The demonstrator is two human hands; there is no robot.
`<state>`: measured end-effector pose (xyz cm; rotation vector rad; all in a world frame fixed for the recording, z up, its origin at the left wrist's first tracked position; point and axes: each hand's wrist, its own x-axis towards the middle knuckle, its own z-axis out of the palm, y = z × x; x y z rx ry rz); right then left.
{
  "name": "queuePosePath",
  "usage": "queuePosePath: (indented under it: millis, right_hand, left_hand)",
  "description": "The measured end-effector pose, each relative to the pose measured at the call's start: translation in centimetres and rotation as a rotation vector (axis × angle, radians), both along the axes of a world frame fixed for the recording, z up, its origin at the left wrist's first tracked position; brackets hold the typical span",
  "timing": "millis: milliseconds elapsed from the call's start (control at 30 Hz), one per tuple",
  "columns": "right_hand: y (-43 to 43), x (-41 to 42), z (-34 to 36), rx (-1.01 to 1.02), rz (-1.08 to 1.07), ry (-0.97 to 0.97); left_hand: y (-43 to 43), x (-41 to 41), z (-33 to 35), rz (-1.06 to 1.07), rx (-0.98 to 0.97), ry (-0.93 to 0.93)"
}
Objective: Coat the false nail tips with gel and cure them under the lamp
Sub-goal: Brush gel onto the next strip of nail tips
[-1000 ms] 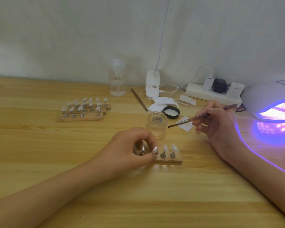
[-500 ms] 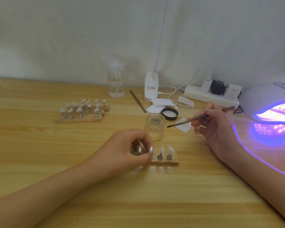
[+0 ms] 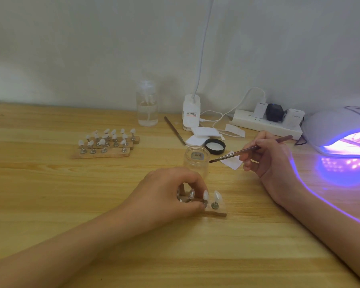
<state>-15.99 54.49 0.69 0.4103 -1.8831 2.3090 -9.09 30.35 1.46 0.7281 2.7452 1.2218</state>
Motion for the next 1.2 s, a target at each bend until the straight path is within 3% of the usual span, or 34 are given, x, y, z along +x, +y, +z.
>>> queuePosePath:
  millis: [267,433,800,1033,1200]
  right_hand:
    - [0.0,0.1,0.2,-0.053,-0.014,-0.026]
    - [-0.4,0.3,0.3,0.02,-0.041,0.037]
    - [-3.7,0.3,3.0,0.56,-0.035,0.219]
    - [-4.3,0.4,2.5,0.517,0.0,0.129]
    - [-3.8,0.5,2.5,0.358,-0.065,0.11]
  left_hand:
    - [0.0,0.1,0.1,0.006,-0.054,0.03]
    - [-0.3,0.4,-0.2,-0.002,-0.079,0.092]
    - [-0.1,0.3,-0.3,-0.052,-0.132,0.192]
    - [0.2,1.3,-0.1,-0.021,-0.237,0.383]
    - [-0.1,1.5,0.3,-0.037,-0.21,0.578]
